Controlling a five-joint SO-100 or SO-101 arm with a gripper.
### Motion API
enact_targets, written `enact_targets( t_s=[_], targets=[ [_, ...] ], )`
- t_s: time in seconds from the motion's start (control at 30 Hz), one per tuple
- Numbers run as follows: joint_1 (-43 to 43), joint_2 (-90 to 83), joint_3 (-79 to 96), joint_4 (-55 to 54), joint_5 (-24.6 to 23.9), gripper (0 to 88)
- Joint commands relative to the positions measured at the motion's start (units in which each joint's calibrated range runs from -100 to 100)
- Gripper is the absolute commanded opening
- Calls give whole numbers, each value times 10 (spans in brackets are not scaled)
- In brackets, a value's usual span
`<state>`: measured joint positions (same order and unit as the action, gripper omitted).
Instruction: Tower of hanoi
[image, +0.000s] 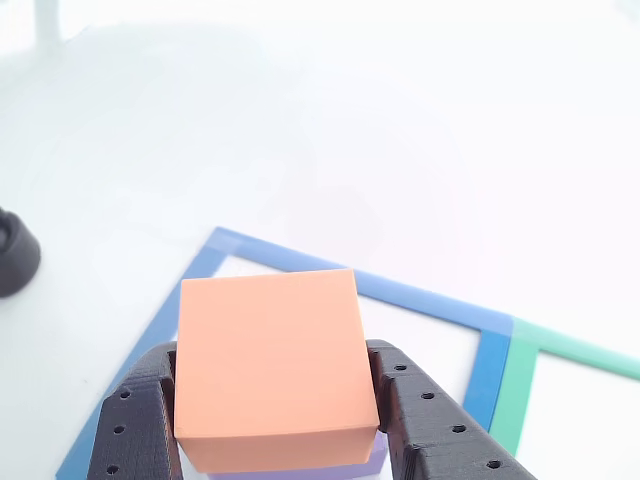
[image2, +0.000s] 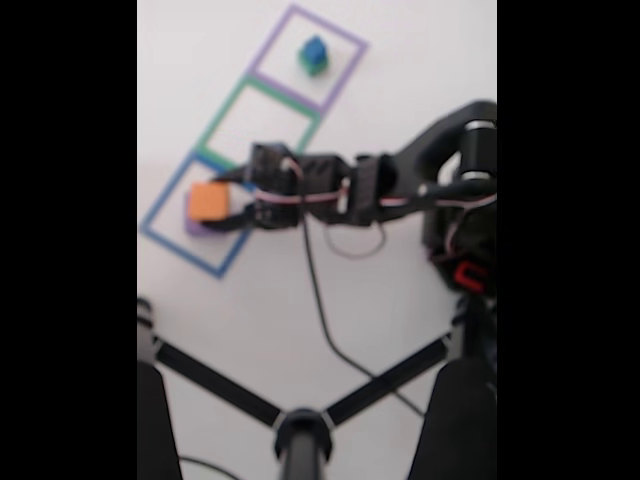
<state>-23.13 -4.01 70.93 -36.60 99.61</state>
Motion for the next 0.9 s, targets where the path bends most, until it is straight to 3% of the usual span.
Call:
enact_targets(
  t_s=[0.0, 0.87],
  targets=[
    [-8, 20, -33, -39, 4, 79],
    [7, 128, -79, -105, 4, 99]
  ],
)
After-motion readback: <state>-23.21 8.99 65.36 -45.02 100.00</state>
